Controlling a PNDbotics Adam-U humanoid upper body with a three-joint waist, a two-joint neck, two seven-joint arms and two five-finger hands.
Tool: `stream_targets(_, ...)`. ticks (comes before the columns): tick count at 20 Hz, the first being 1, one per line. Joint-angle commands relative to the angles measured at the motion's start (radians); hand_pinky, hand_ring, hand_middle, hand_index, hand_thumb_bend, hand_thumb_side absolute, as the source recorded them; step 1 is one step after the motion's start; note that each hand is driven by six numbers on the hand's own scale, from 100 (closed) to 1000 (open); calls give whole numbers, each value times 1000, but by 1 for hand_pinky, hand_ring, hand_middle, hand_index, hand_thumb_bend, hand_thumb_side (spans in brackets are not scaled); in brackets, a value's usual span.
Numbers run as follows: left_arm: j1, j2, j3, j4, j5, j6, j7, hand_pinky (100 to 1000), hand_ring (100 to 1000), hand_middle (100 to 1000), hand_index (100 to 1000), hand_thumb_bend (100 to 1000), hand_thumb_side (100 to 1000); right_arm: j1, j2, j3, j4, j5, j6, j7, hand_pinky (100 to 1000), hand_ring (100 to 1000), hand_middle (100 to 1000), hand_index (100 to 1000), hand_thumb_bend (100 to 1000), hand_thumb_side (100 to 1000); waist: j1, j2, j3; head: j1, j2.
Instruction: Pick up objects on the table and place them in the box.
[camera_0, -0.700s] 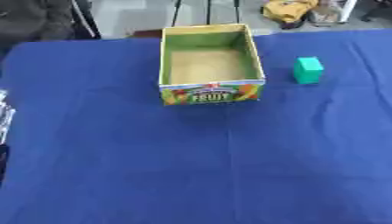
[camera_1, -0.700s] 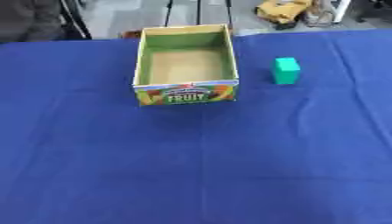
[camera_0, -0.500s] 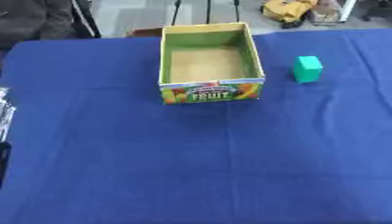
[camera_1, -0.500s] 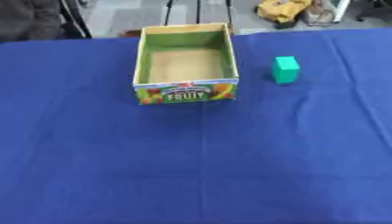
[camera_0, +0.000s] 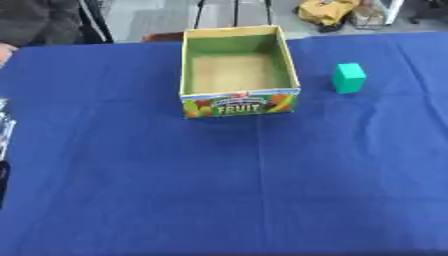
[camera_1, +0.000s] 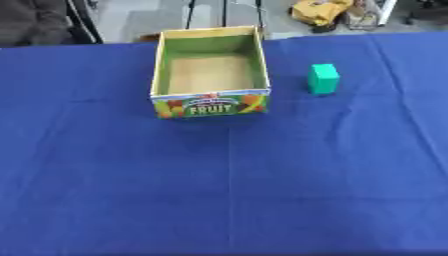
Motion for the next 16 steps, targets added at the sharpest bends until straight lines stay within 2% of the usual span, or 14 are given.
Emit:
stream_targets(1, -15, 9, -5, -13, -6, -2, -7, 706, 643, 634, 744, 756, 954, -11, -22, 1, 5, 4, 5, 9, 456, 579, 600, 754, 164, 662, -4, -20, 0, -7, -13)
stream_targets(6, -15, 8, -12, -9, -7, 0, -23, 698, 631, 624, 746, 755, 957, -26, -40, 17, 46, 16, 13, 37, 455, 578, 607, 763, 177, 650, -6, -21, 3, -19, -24)
stream_targets(9, -15, 7, -20, -7, -7, 0, -37, 697, 630, 623, 749, 753, 958, -55, -72, 48, 106, 40, 13, 80, 460, 584, 620, 792, 193, 641, -8, -23, 7, -33, -30)
stream_targets(12, -17, 2, -31, -6, -6, -2, -57, 696, 627, 621, 752, 751, 960, -103, -120, 97, 200, 86, 7, 147, 470, 597, 643, 805, 218, 626, -11, -24, 15, -53, -38)
stream_targets(16, -21, -4, -52, -13, -3, 2, -74, 694, 622, 615, 755, 734, 957, -196, -154, 168, 374, 206, -24, 268, 519, 650, 693, 823, 278, 575, -19, -25, 27, -78, -52)
